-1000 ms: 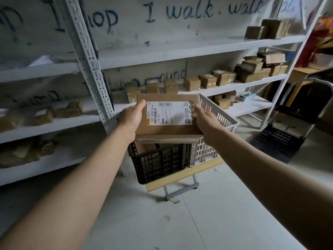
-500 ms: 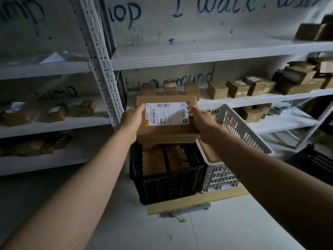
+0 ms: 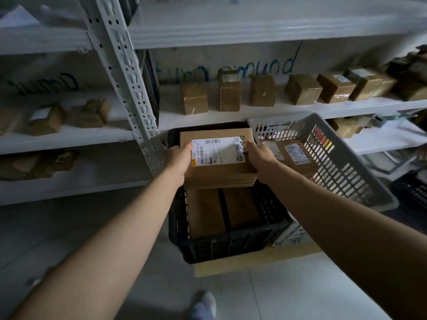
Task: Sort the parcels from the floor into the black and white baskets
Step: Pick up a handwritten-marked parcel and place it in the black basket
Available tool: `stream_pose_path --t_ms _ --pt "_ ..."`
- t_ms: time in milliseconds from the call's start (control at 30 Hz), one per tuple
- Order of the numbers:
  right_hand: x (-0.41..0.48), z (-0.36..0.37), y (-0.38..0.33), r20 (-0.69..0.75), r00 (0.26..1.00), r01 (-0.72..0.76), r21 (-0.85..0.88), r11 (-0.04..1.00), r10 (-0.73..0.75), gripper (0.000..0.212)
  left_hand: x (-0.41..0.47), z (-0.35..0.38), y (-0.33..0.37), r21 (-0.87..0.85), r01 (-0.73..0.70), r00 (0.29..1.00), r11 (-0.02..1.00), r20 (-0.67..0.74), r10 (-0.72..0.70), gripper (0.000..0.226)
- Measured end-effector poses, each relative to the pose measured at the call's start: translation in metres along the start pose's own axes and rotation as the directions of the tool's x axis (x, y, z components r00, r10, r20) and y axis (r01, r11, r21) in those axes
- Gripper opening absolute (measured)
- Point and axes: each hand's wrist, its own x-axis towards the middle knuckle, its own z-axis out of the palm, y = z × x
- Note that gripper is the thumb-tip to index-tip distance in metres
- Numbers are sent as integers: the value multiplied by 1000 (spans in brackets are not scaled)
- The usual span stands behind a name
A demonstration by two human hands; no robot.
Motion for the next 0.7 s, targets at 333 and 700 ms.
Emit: stream_pose_path --t_ms 333,700 --pt "59 39 52 -35 973 -229 -130 965 227 44 68 5 -68 232 310 930 922 129 -345 23" --pt "93 61 116 54 918 -377 -193 906 394 68 91 16 -126 310 412 877 856 118 -465 22"
